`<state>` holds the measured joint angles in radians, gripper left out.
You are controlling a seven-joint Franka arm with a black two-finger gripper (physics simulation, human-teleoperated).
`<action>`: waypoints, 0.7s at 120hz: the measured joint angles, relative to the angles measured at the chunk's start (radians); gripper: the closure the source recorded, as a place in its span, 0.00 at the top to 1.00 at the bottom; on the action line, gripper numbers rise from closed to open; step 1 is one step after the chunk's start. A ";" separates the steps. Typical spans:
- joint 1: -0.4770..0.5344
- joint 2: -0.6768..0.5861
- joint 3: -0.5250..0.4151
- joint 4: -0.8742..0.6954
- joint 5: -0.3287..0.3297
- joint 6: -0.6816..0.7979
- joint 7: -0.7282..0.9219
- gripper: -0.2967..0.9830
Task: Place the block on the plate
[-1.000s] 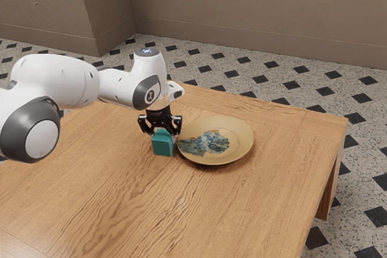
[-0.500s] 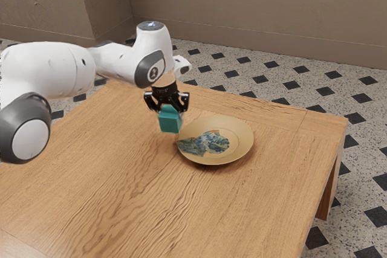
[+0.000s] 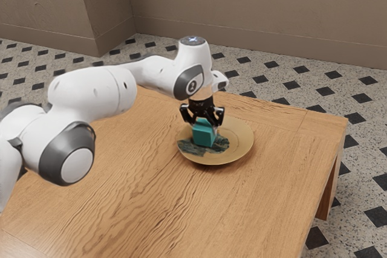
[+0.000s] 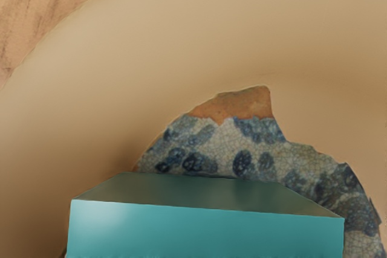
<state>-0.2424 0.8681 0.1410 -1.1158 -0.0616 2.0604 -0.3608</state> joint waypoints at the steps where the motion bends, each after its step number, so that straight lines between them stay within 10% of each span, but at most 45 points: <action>1: 0.000 0.001 0.000 0.002 -0.001 -0.001 0.000 0.51; 52: -0.004 -0.040 0.021 0.060 -0.007 -0.088 0.004 0.72; 84: -0.007 -0.626 -0.070 -0.232 0.036 -0.352 0.028 0.76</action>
<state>-0.2494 0.2424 0.0708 -1.3473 -0.0260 1.7086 -0.3331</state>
